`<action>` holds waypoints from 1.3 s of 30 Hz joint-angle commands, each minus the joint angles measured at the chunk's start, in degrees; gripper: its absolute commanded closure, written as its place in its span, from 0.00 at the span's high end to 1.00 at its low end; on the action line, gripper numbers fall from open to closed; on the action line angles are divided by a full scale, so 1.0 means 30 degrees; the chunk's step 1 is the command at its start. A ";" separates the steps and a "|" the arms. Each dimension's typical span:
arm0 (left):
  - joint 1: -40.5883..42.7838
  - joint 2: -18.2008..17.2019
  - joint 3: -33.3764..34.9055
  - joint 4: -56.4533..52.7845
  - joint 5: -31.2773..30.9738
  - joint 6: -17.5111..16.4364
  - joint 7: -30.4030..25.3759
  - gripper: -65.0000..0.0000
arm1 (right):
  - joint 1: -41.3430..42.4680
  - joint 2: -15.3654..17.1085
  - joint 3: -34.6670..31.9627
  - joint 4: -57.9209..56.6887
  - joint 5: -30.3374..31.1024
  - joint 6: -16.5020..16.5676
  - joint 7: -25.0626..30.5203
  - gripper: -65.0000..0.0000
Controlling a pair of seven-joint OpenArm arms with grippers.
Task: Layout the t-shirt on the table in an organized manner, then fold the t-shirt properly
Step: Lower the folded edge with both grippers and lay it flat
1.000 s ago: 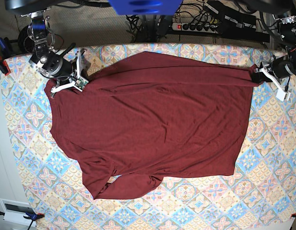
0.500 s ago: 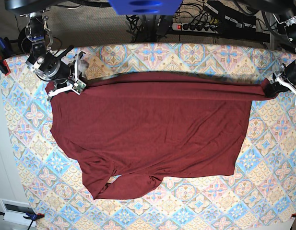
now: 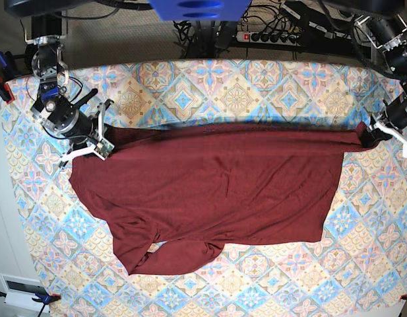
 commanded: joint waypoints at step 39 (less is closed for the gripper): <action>-0.2352 0.0379 0.0698 -0.2172 0.5268 0.0009 0.0167 0.47 | -0.0355 0.0736 0.0455 -0.1743 -0.0174 -0.0134 0.0177 0.26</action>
